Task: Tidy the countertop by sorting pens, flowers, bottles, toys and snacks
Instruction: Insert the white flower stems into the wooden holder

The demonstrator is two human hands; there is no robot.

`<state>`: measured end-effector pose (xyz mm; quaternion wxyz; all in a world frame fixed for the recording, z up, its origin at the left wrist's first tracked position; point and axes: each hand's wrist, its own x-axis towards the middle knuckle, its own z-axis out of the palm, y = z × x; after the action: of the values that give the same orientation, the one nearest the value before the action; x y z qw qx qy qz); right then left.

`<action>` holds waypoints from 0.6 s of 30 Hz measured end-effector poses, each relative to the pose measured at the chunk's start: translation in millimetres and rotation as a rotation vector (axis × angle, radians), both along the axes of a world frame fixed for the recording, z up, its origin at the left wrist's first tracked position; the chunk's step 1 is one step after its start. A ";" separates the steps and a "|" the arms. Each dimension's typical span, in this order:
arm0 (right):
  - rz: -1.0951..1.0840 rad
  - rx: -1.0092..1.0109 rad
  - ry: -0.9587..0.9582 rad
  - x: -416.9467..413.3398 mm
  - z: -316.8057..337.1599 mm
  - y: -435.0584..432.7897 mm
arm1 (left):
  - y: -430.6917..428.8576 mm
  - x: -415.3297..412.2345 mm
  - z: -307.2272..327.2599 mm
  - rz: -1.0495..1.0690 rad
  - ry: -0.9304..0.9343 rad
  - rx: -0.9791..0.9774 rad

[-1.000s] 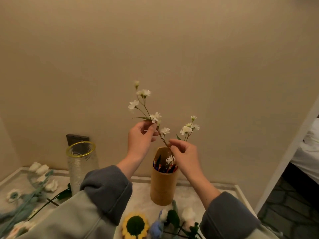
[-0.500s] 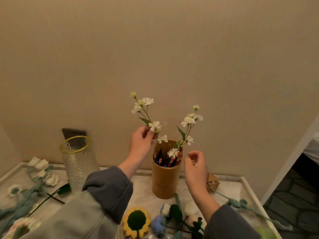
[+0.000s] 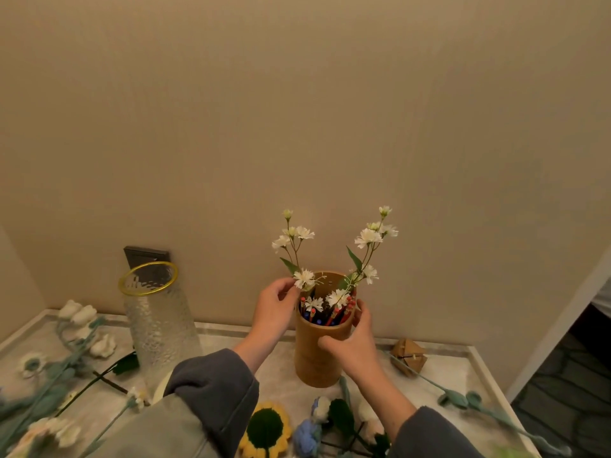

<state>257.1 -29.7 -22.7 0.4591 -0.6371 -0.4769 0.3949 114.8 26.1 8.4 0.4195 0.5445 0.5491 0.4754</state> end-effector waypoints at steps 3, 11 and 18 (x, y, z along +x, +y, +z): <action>-0.006 0.031 0.000 -4.4 -4.5 3.8 | -3.3 -3.5 -4.9 0.011 -0.036 -0.010; -0.060 0.106 -0.028 -15.0 -18.5 9.7 | -11.2 -6.8 -15.6 -0.056 -0.024 -0.131; -0.084 0.168 -0.083 -16.6 -18.5 12.7 | -20.3 -5.7 -8.6 -0.067 -0.085 -0.158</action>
<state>240.5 -17.0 -41.2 0.5069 -0.6314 -0.5000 0.3070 109.1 5.9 -0.2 0.4998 0.5071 0.5481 0.4390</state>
